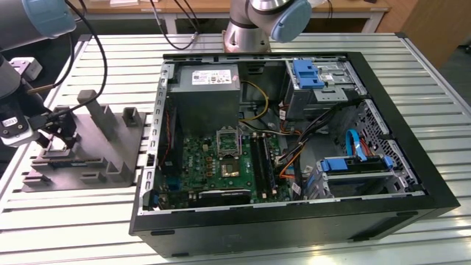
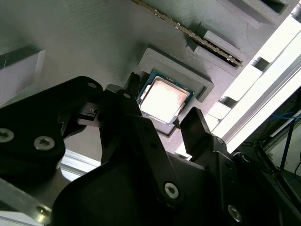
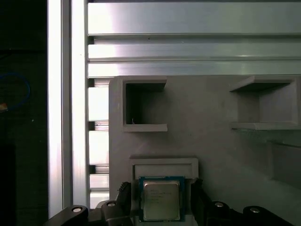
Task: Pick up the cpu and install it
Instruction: 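Pick up the cpu and move it towards the insertion slot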
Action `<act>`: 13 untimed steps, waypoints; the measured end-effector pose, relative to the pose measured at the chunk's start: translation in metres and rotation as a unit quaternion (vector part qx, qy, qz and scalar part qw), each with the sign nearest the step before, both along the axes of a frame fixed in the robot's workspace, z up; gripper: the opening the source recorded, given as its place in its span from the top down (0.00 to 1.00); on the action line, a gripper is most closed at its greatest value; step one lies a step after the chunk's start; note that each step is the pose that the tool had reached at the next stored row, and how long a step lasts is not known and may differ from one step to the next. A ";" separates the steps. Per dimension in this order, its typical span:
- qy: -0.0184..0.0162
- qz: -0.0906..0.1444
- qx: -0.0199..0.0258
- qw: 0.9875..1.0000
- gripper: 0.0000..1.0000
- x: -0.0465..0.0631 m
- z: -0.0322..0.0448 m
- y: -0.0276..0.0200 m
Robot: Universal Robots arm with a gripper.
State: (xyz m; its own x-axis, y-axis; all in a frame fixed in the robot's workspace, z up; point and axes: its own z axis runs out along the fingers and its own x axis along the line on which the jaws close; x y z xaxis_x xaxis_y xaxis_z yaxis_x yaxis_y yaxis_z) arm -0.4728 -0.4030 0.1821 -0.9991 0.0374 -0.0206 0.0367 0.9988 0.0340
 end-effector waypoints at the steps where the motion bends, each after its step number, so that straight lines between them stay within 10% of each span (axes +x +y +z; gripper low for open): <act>1: 0.000 0.000 0.000 1.000 0.38 0.000 0.0000 0.0000; 13: 0.000 0.000 0.000 1.000 0.40 -0.001 0.0001 0.0000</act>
